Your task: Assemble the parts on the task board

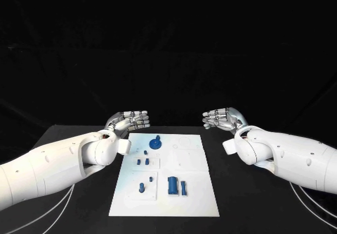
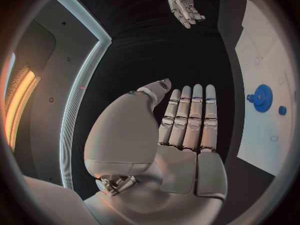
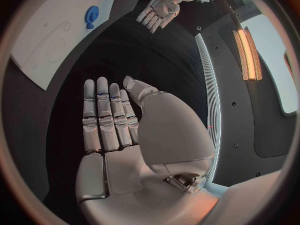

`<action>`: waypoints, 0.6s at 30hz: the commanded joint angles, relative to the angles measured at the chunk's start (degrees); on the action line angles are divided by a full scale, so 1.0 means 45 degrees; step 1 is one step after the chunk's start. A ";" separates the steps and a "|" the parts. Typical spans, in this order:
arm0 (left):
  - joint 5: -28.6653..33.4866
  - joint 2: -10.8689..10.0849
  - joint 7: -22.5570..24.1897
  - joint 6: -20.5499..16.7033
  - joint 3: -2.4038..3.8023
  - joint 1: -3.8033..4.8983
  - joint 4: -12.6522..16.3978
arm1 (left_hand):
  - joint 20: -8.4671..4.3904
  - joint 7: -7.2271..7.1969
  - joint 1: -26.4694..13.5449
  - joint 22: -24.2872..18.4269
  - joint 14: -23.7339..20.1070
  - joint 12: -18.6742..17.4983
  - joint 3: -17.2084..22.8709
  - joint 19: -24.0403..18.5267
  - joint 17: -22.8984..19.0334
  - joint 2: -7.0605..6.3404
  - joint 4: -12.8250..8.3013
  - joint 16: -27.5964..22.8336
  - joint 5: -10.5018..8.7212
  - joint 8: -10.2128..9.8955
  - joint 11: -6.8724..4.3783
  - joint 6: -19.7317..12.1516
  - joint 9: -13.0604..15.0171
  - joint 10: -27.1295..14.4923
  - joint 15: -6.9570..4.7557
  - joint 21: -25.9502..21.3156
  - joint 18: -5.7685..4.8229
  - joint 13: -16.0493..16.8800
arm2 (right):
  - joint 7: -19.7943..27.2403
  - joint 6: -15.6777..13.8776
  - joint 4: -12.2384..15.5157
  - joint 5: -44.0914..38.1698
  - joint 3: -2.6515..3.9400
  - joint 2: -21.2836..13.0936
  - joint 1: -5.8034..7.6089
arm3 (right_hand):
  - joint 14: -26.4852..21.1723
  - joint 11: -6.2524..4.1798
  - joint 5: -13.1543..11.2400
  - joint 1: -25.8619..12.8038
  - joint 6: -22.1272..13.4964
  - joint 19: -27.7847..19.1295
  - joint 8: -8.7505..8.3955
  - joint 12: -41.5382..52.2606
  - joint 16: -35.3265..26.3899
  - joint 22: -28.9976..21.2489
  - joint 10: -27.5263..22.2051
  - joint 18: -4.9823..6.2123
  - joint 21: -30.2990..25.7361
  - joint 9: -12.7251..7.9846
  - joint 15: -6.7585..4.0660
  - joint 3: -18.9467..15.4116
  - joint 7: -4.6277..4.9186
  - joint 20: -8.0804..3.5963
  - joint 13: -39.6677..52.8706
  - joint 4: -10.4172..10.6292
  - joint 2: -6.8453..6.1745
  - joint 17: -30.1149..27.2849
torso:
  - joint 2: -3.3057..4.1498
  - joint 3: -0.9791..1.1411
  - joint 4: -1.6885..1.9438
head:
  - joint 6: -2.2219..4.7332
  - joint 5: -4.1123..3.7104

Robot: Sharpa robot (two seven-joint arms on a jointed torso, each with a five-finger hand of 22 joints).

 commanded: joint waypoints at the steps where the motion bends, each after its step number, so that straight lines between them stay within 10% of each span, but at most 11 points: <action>1: 0.0326 0.0118 0.0663 -0.0002 0.0016 -0.0041 -0.0155 | 0.0177 -0.0215 0.0006 -0.0715 -0.0276 -0.0472 -0.0494 -0.0088 -0.0267 0.0089 0.0013 -0.0777 0.0014 -0.0304 0.0301 -0.0109 -0.0021 -0.0159 0.0252 -0.0957 -0.0099 -0.0009 | 0.0877 0.0926 -0.0357 0.0737 0.0023 0.0191 0.0018 | 0.0323 -0.0027 -0.0040 -0.0205 0.0199 0.0272 -0.0079 -0.0308 -0.0477 -0.0582 0.0302 0.0264 -0.0229 -0.0285 -0.0012 0.0021 0.0014 0.0063 -0.0765 -0.0193 0.0064 -0.0568 | -0.0067 0.0025 -0.0021 | 0.0147 0.0017; 2: 0.0329 0.0142 0.0670 -0.0027 0.0017 -0.0053 -0.0186 | 0.0180 -0.0254 0.0026 -0.0881 -0.0265 -0.0533 -0.0645 -0.0019 -0.0274 0.0122 0.0008 -0.0934 0.0014 -0.0379 0.0341 -0.0126 -0.0025 -0.0211 0.0289 -0.1155 -0.0116 -0.0015 | 0.0899 0.0980 -0.0439 0.0728 0.0027 0.0240 0.0020 | 0.0408 -0.0014 -0.0036 -0.0287 0.0239 0.0369 -0.0082 -0.0325 -0.0614 -0.0767 0.0383 0.0269 -0.0287 -0.0379 -0.0007 -0.0011 0.0025 0.0060 -0.0986 -0.0209 0.0104 -0.0739 | -0.0074 0.0034 -0.0030 | 0.0162 0.0033; 3: 0.0085 0.0087 0.0134 -0.0010 0.0004 -0.0040 -0.0136 | -0.0965 -0.0795 -0.5189 -0.1582 -0.3736 -0.1344 -0.2007 -0.2907 -0.1083 0.0558 -0.0987 -0.1248 -0.0686 -0.1261 -0.0454 -0.3789 -0.0850 -0.4076 -0.0401 -0.1695 -0.0682 -0.0805 | 0.0229 0.0233 -0.0304 0.0226 0.0015 0.0186 0.0012 | -0.4126 -0.0528 -0.0537 -0.5424 -0.3706 -0.3319 -0.0903 -0.1132 -0.0914 -0.4047 -0.4004 -0.0573 -0.0630 -0.1177 -0.1153 -0.1521 -0.0681 -0.0676 -0.1359 0.0129 0.1378 -0.1598 | -0.0031 0.0012 -0.0007 | 0.0078 0.0017; 4: 0.0083 0.0086 0.0137 -0.0023 0.0005 -0.0042 -0.0129 | -0.0947 -0.0842 -0.5223 -0.1705 -0.3778 -0.1344 -0.2129 -0.2889 -0.1083 0.0594 -0.0987 -0.1360 -0.0687 -0.1261 -0.0403 -0.3835 -0.0850 -0.4141 -0.0379 -0.1843 -0.0681 -0.0805 | 0.0236 0.0219 -0.0290 0.0237 0.0019 0.0183 0.0008 | -0.4101 -0.0528 -0.0537 -0.5538 -0.3701 -0.3280 -0.0903 -0.1132 -0.1864 -0.4179 -0.4006 -0.0499 -0.1535 -0.1237 -0.1153 -0.1549 -0.0674 -0.0688 -0.1478 0.0129 0.0483 -0.1696 | -0.0029 0.0016 -0.0003 | 0.0085 0.0016; 5: 0.0076 0.0085 0.0147 -0.0061 0.0009 -0.0047 -0.0109 | -0.1005 -0.0905 -0.5533 -0.1793 -0.3999 -0.1344 -0.2249 -0.3051 -0.1083 0.0672 -0.0987 -0.2313 -0.0704 -0.1261 -0.0425 -0.4047 -0.0850 -0.4407 -0.0410 -0.1932 -0.0682 -0.0805 | 0.0256 0.0181 -0.0253 0.0268 0.0031 0.0176 -0.0004 | -0.4366 -0.0562 -0.0578 -0.5893 -0.3918 -0.3471 -0.0903 -0.1132 -0.1864 -0.4419 -0.4248 -0.0482 -0.1535 -0.1302 -0.1153 -0.1632 -0.0725 -0.0732 -0.1546 0.0129 0.1378 -0.1783 | -0.0025 0.0027 0.0010 | 0.0104 0.0013; 11: -0.0086 0.0053 0.0373 -0.0931 0.0094 -0.0154 0.0350 | -0.1571 -0.1221 -0.8179 -0.2203 -0.5763 -0.1344 -0.2982 -0.4506 -0.1083 0.0953 -0.0987 -0.2313 -0.1075 -0.1261 -0.0813 -0.5889 -0.0850 -0.6369 -0.0738 -0.2276 -0.0963 -0.0805 | 0.0715 -0.0689 0.0614 0.0974 0.0310 0.0002 -0.0271 | -0.6632 -0.0817 -0.0862 -0.8537 -0.5873 -0.5321 -0.0903 -0.1132 -0.1864 -0.6124 -0.6446 -0.0695 -0.1535 -0.1735 -0.1153 -0.2412 -0.1082 -0.1114 -0.2639 0.0129 0.1378 -0.2268 | 0.0072 0.0270 0.0308 | 0.0539 -0.0049; 12: -0.0128 0.0045 0.0432 -0.1159 0.0117 -0.0182 0.0471 | -0.1650 -0.1259 -0.8534 -0.2259 -0.6001 -0.1344 -0.3080 -0.4700 -0.1083 0.1861 -0.0987 -0.2313 -0.1115 -0.1261 -0.0869 -0.6139 -0.0850 -0.6636 -0.0783 -0.2314 -0.1042 -0.0805 | 0.0836 -0.0917 0.0842 0.1159 0.0383 -0.0044 -0.0341 | -0.6960 -0.1710 -0.0897 -0.8916 -0.6155 -0.5589 -0.0903 -0.1132 -0.1864 -0.6369 -0.6765 -0.0770 -0.1535 -0.1793 -0.1153 -0.2523 -0.1131 -0.1169 -0.2639 0.0129 0.1378 -0.2337 | 0.0097 0.0334 0.0387 | 0.0653 -0.0065; 15: -0.0286 0.0014 0.0652 -0.2011 0.0200 -0.0287 0.0921 | -0.1848 -0.1366 -0.9438 -0.2393 -0.6608 -0.1344 -0.3326 -0.5201 -0.1083 0.1861 -0.0987 -0.2313 -0.1239 -0.1261 -0.1004 -0.6774 -0.0850 -0.7312 -0.0899 -0.2427 -0.1100 -0.0805 | 0.1286 -0.1770 0.1692 0.1852 0.0655 -0.0215 -0.0603 | -0.7744 -0.1710 -0.1791 -0.9827 -0.6839 -0.6227 -0.0903 -0.1132 -0.1864 -0.6956 -0.7516 -0.0833 -0.1535 -0.1940 -0.1153 -0.2784 -0.1266 -0.1300 -0.2639 0.0129 0.1378 -0.2499 | 0.0171 0.0519 0.0614 | 0.0985 -0.0112; 16: -0.0347 0.0002 0.0738 -0.2340 0.0233 -0.0328 0.1095 | -0.1912 -0.2285 -0.9745 -0.2436 -0.6813 -0.1344 -0.3410 -0.5371 -0.1083 0.1861 -0.0987 -0.2313 -0.1281 -0.1261 -0.1051 -0.6987 -0.0850 -0.7539 -0.0937 -0.2459 -0.1115 -0.0805 | 0.1454 -0.2088 0.2009 0.2110 0.0757 -0.0279 -0.0701 | -0.8007 -0.1710 -0.1791 -1.0130 -0.7066 -0.6440 -0.0903 -0.1132 -0.1864 -0.7152 -0.7769 -0.0905 -0.1535 -0.1992 -0.1153 -0.2873 -0.1305 -0.1346 -0.2639 0.0129 0.1378 -0.2554 | 0.0189 0.0566 0.0671 | 0.1068 -0.0124; 17: -0.0412 -0.0011 0.0829 -0.2692 0.0267 -0.0371 0.1281 | -0.1972 -0.2285 -1.0038 -0.2482 -0.7008 -0.1344 -0.3493 -0.5534 -0.1083 0.1861 -0.0987 -0.2313 -0.1316 -0.1261 -0.1092 -0.7191 -0.0850 -0.7757 -0.0973 -0.3378 -0.1222 -0.0805 | 0.1611 -0.2385 0.2304 0.2351 0.0852 -0.0338 -0.0792 | -0.8260 -0.1710 -0.1791 -1.0426 -0.7284 -0.6645 -0.0903 -0.1132 -0.1864 -0.7342 -0.8017 -0.0970 -0.1535 -0.2037 -0.1153 -0.2960 -0.1343 -0.1387 -0.2639 0.0129 0.1378 -0.2607 | 0.0205 0.0605 0.0719 | 0.1139 -0.0134; 18: -0.0519 -0.0031 0.0977 -0.3266 0.0323 -0.0442 0.1584 | -0.2052 -0.2285 -1.0423 -0.2542 -0.7269 -0.1344 -0.3595 -0.5750 -0.1083 0.1861 -0.0987 -0.2313 -0.1377 -0.1261 -0.1149 -0.7463 -0.0850 -0.8043 -0.1902 -0.3378 -0.1236 -0.0805 | 0.1820 -0.2782 0.2699 0.2673 0.0979 -0.0417 -0.0914 | -0.8593 -0.1710 -0.1791 -1.0814 -0.7572 -0.6917 -0.0903 -0.1132 -0.1864 -0.7592 -0.8342 -0.0972 -0.1535 -0.2100 -0.1153 -0.3070 -0.1396 -0.1443 -0.2639 0.0129 0.1378 -0.2677 | 0.0223 0.0651 0.0775 | 0.1221 -0.0146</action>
